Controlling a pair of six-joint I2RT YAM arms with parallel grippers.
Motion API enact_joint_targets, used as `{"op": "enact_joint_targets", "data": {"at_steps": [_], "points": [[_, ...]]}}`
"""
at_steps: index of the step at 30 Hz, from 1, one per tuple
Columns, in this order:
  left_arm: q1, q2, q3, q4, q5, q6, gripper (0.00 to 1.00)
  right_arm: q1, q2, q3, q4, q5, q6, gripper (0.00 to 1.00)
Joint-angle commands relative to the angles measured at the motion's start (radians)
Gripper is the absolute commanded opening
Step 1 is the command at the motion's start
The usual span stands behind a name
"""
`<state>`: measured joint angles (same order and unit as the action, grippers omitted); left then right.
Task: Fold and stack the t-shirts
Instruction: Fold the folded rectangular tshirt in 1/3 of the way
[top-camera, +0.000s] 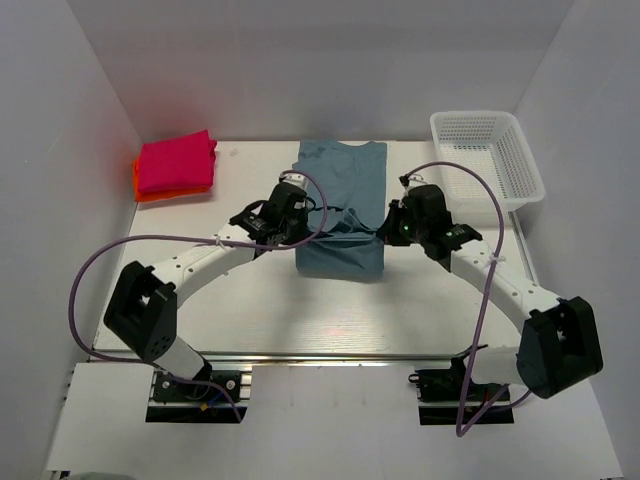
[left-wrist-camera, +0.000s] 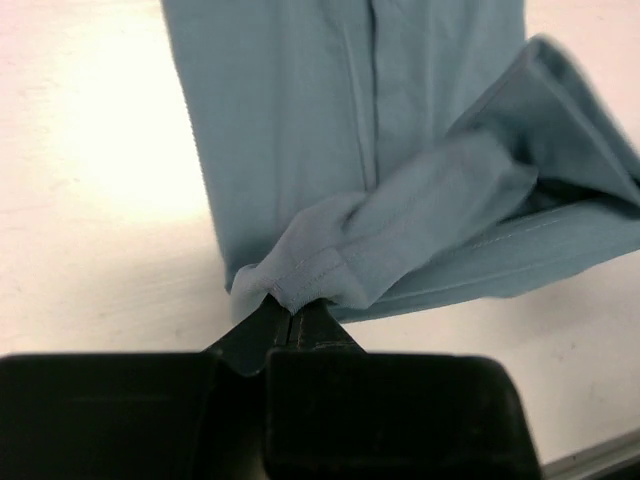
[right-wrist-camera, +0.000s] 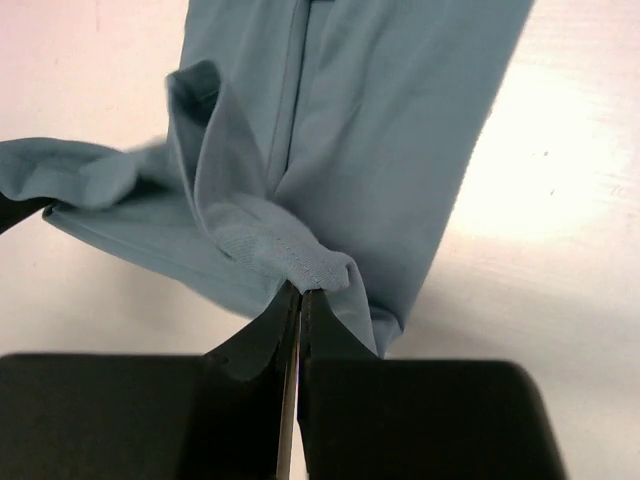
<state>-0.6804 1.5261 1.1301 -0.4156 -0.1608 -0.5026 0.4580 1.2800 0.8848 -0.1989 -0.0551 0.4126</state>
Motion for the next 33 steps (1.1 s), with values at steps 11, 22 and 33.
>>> {"op": "enact_joint_targets", "data": {"at_steps": [11,22,33], "points": [[0.101,0.224,0.256,-0.002,0.023,0.101,0.0,-0.061,0.22,0.22,0.053,0.072,-0.073,0.0],[0.168,0.377,0.382,0.009,0.072,0.131,0.0,-0.123,0.393,0.356,0.087,-0.046,-0.123,0.0],[0.22,0.561,0.582,0.057,0.038,0.15,0.85,-0.18,0.674,0.601,0.136,-0.069,-0.132,0.51]]}}
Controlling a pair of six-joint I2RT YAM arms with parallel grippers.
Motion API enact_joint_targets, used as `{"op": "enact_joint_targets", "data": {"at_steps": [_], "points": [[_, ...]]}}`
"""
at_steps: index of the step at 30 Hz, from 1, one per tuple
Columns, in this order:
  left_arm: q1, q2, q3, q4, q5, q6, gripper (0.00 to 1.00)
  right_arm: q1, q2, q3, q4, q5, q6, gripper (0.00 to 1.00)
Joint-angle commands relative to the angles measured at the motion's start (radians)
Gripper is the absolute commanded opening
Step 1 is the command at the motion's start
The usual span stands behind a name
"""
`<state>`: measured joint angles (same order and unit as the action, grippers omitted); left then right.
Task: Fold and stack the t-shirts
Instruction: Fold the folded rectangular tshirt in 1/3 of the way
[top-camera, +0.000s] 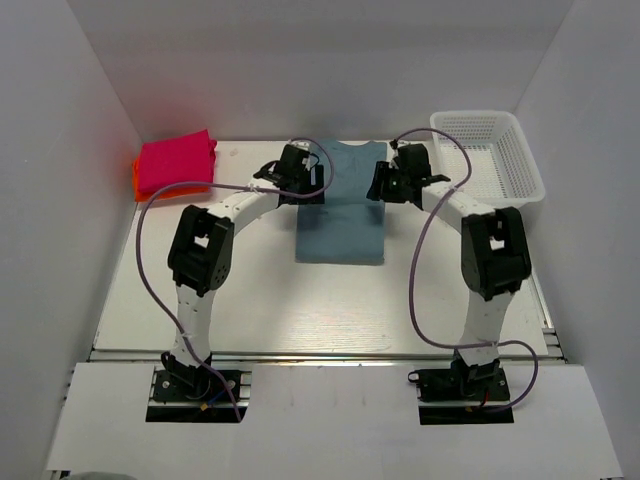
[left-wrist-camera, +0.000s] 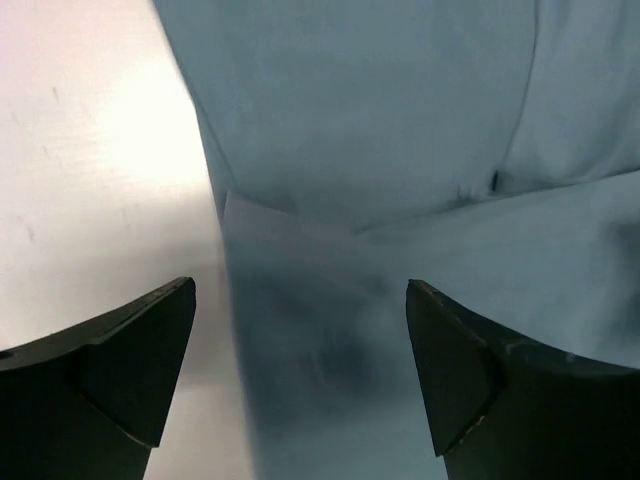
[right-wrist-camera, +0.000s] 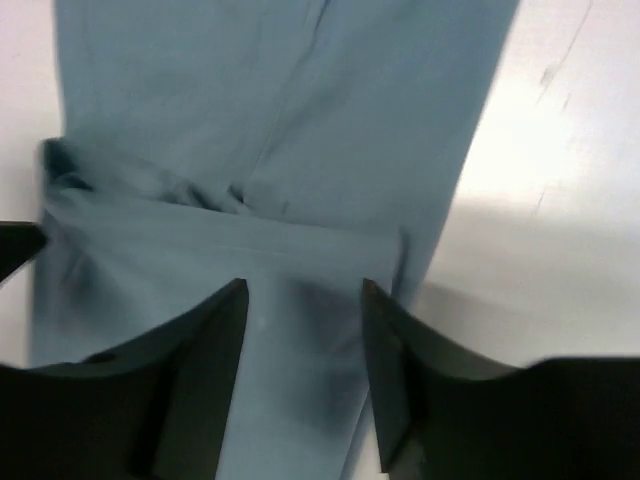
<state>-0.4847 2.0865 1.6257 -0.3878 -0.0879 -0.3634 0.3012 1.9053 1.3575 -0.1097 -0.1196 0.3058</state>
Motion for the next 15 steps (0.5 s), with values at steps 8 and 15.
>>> {"op": "enact_joint_targets", "data": {"at_steps": [8,15], "points": [[0.044,0.02,0.212,-0.063,-0.029,0.046,1.0,-0.027,0.028,0.195,-0.035,-0.041,-0.053,0.9],[0.026,-0.21,-0.212,0.02,0.103,0.023,1.0,-0.025,-0.197,-0.116,-0.015,-0.19,-0.047,0.9]]}}
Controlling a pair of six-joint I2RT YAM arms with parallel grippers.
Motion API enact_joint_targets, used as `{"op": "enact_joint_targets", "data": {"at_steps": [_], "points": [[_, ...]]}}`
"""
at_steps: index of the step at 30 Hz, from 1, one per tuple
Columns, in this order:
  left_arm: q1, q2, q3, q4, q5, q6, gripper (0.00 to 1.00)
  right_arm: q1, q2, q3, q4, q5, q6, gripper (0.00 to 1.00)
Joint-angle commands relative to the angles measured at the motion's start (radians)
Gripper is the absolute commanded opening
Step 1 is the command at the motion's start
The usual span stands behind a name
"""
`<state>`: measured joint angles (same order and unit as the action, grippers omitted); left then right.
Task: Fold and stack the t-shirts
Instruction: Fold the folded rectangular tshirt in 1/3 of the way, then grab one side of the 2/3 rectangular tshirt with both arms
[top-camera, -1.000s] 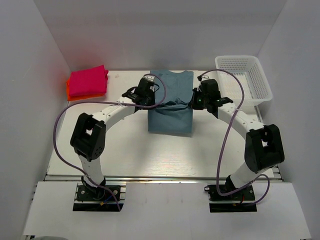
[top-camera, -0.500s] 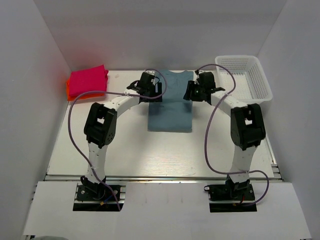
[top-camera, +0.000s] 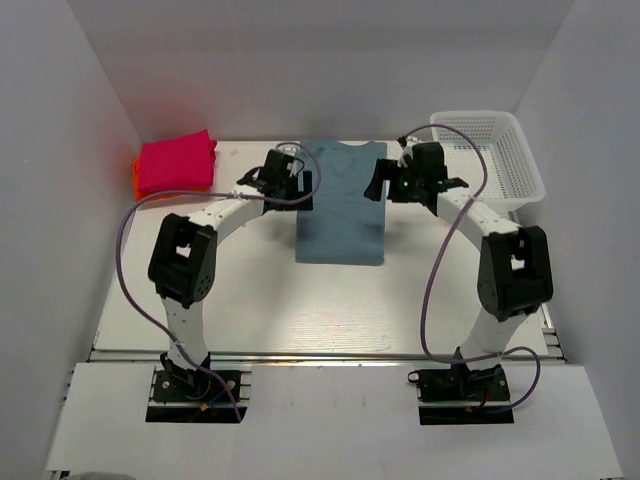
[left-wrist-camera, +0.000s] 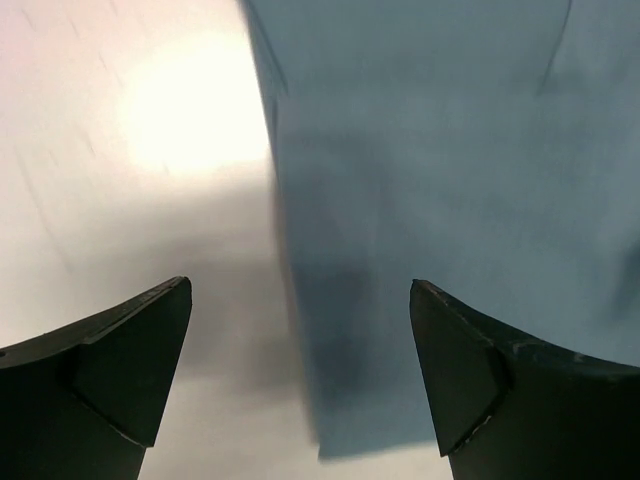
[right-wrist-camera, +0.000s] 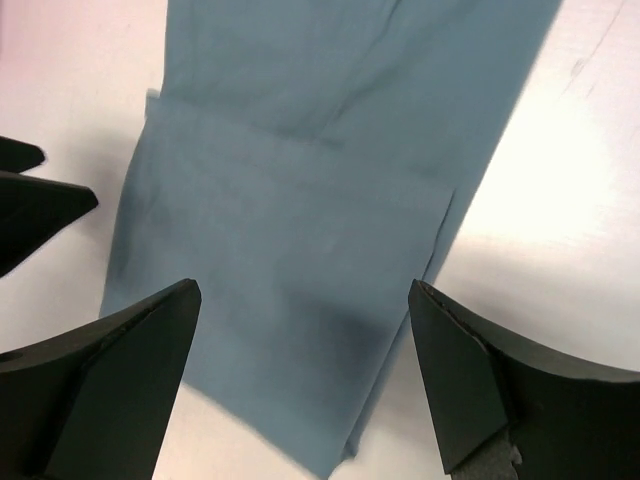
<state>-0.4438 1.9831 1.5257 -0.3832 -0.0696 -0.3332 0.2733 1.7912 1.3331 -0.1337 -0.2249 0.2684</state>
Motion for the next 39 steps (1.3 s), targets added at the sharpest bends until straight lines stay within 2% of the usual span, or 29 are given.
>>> {"op": "enact_joint_targets", "data": {"at_steps": [1,3,8,12,15,18,19,25,28,31,33,34,35,36,39], "points": [[-0.024,-0.14,-0.148,0.026,0.112,-0.007,1.0,0.003,-0.101,-0.148,0.012,-0.085,0.012,0.9],[-0.024,-0.177,-0.25,0.038,0.151,-0.026,1.0,-0.005,-0.177,-0.23,0.017,-0.054,0.038,0.9],[-0.033,-0.25,-0.403,0.092,0.151,-0.053,1.0,-0.002,-0.228,-0.406,0.062,-0.07,0.123,0.9],[-0.033,-0.25,-0.412,0.063,0.131,-0.053,1.0,-0.002,-0.176,-0.428,0.031,-0.086,0.132,0.9],[-0.042,-0.227,-0.412,0.063,0.119,-0.053,0.97,-0.002,-0.148,-0.463,0.071,-0.105,0.166,0.9],[-0.042,-0.202,-0.421,0.063,0.119,-0.053,0.9,-0.005,-0.104,-0.454,0.077,-0.113,0.183,0.76],[-0.052,-0.193,-0.421,0.063,0.128,-0.053,0.87,-0.003,-0.092,-0.454,0.072,-0.113,0.178,0.63],[-0.084,-0.173,-0.496,0.11,0.175,-0.062,0.75,-0.006,-0.084,-0.502,0.071,-0.103,0.19,0.42],[-0.096,-0.141,-0.506,0.11,0.185,-0.063,0.62,-0.008,-0.076,-0.517,0.088,-0.105,0.196,0.32],[-0.117,-0.125,-0.497,0.11,0.198,-0.072,0.55,-0.009,-0.062,-0.519,0.095,-0.126,0.196,0.24],[-0.128,-0.112,-0.496,0.11,0.208,-0.081,0.4,-0.008,-0.062,-0.526,0.104,-0.139,0.196,0.19],[-0.128,-0.112,-0.486,0.09,0.208,-0.093,0.29,-0.006,-0.067,-0.529,0.108,-0.145,0.199,0.12],[-0.137,-0.112,-0.486,0.057,0.208,-0.104,0.07,-0.005,-0.072,-0.532,0.109,-0.154,0.187,0.07],[-0.138,-0.13,-0.486,0.056,0.208,-0.115,0.0,-0.006,-0.088,-0.532,0.108,-0.171,0.187,0.0],[-0.147,-0.213,-0.545,0.067,0.22,-0.127,0.0,-0.002,-0.136,-0.549,0.099,-0.195,0.175,0.0]]}}
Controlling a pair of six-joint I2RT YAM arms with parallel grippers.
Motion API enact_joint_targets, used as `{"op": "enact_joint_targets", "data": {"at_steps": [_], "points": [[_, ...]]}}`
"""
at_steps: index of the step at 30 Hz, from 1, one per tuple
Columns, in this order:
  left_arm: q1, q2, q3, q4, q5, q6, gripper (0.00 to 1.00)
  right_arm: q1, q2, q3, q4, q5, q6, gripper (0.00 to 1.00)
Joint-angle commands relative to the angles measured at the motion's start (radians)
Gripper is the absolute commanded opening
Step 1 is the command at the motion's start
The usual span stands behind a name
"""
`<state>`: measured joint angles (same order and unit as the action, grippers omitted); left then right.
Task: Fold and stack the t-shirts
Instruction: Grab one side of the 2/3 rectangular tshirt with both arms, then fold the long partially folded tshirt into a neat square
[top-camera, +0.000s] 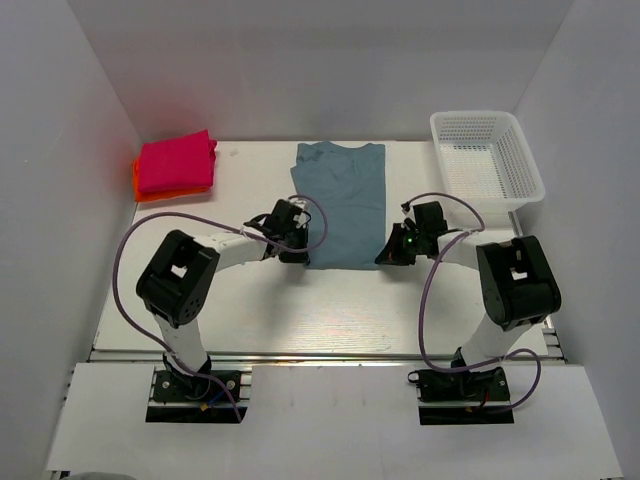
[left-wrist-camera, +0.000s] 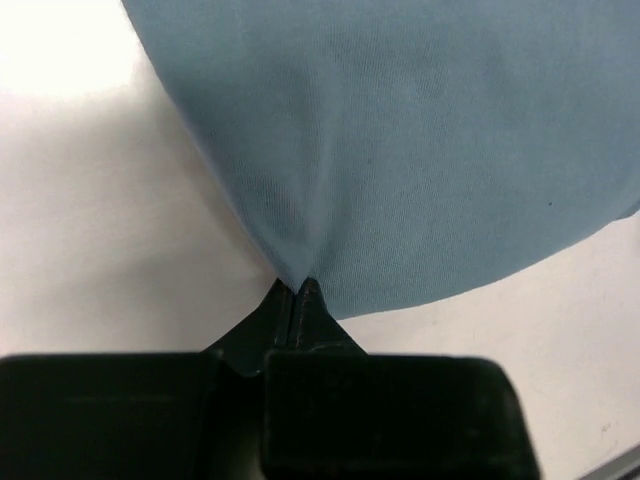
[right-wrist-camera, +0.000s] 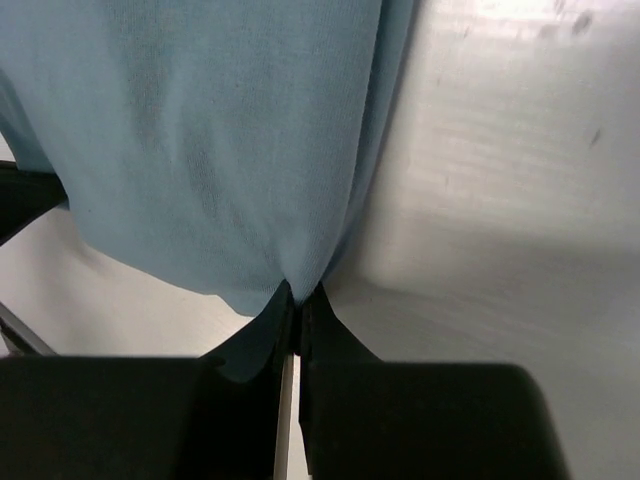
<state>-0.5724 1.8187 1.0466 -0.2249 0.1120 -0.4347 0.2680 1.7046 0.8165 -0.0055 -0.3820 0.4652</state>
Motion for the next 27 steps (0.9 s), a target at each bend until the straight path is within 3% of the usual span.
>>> {"op": "enact_joint_targets", "data": {"at_steps": [1,5,9,14,16,17,20,27], "points": [[-0.018,-0.071,-0.079,-0.074,0.038,-0.035,0.0,0.002,-0.062,-0.043,-0.045,-0.049,-0.026,0.0],[-0.027,-0.182,-0.111,-0.053,0.07,-0.044,0.0,0.004,-0.184,-0.095,-0.097,-0.069,-0.056,0.0],[-0.027,-0.275,-0.129,-0.137,0.22,-0.021,0.0,0.004,-0.31,-0.102,-0.247,-0.075,-0.138,0.0],[-0.047,-0.412,-0.129,-0.28,0.381,0.045,0.0,0.005,-0.462,-0.011,-0.636,-0.106,-0.285,0.0],[-0.047,-0.464,-0.129,-0.28,0.422,0.068,0.0,0.005,-0.526,0.009,-0.631,-0.135,-0.277,0.0],[-0.047,-0.508,-0.129,-0.28,0.432,0.068,0.0,0.001,-0.566,0.01,-0.623,-0.241,-0.277,0.0],[-0.047,-0.558,-0.102,-0.28,0.481,0.068,0.0,0.0,-0.649,0.006,-0.542,-0.363,-0.277,0.0],[-0.047,-0.645,-0.01,-0.316,0.54,0.088,0.0,0.002,-0.732,0.172,-0.659,-0.362,-0.351,0.0]]}}
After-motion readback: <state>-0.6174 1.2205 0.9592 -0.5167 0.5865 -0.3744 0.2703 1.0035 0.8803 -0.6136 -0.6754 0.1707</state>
